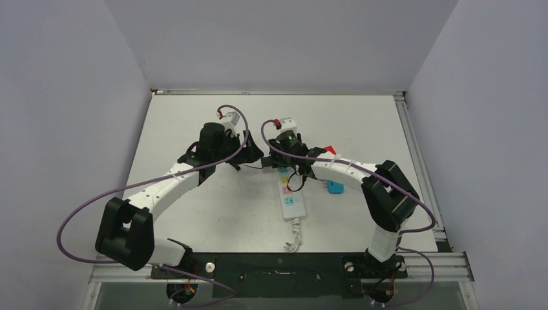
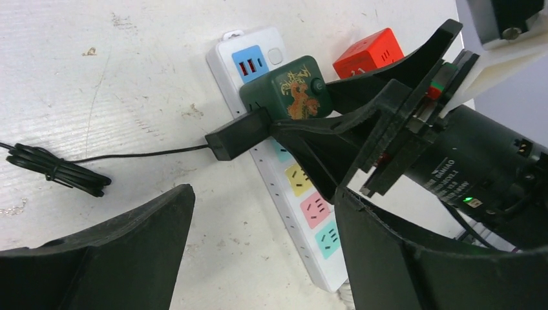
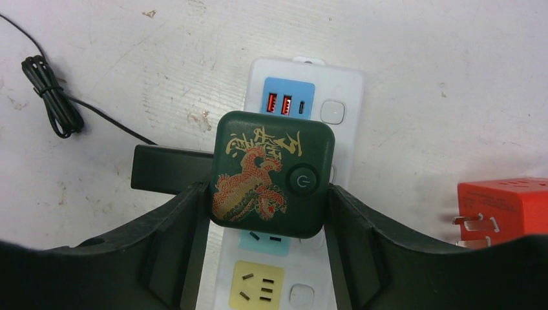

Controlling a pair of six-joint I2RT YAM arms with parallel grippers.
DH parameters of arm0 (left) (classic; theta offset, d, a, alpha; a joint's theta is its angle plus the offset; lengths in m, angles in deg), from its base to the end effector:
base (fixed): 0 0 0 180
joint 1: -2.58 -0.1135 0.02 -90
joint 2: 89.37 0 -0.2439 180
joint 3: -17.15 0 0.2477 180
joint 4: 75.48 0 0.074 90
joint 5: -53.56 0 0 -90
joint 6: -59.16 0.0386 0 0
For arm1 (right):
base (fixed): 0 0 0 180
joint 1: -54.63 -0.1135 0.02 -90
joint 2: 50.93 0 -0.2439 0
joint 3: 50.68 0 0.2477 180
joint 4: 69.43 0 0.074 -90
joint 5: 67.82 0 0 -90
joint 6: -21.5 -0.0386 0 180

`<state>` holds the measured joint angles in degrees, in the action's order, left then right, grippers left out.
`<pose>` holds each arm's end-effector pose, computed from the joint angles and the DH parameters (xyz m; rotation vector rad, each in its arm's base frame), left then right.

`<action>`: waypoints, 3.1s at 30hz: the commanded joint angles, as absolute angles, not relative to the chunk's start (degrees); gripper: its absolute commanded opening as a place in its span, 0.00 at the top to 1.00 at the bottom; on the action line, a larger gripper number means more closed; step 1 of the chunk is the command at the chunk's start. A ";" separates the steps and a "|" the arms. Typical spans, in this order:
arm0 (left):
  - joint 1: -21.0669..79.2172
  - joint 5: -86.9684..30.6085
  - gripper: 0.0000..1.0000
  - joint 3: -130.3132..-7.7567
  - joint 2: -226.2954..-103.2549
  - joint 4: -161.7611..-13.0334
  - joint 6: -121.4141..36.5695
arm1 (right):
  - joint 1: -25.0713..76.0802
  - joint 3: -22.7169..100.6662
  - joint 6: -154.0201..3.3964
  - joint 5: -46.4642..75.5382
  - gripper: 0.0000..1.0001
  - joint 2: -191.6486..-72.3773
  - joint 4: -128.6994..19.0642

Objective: Pull the plug off the socket

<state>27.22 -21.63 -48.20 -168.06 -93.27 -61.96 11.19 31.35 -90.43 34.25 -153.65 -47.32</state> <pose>0.2763 -0.1376 0.2380 0.0369 2.2128 -0.8360 0.2869 0.2605 0.1880 -0.3276 2.2985 0.3408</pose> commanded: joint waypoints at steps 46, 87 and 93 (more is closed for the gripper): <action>46.93 -26.68 0.61 -43.13 -176.40 -77.83 -20.32 | 19.74 9.30 -85.35 7.93 0.95 -140.45 -66.50; 48.42 -29.06 1.00 -48.28 -178.12 -83.68 -21.17 | 21.84 6.91 -86.45 13.78 0.95 -140.07 -67.59; 45.16 -27.99 1.00 -51.08 -177.64 -88.34 -18.06 | 21.85 3.89 -85.04 4.78 0.95 -136.13 -72.94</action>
<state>46.39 -32.06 -46.19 -178.53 -86.06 -20.10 20.94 6.61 -85.45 7.76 -138.57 -69.22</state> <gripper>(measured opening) 0.290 0.583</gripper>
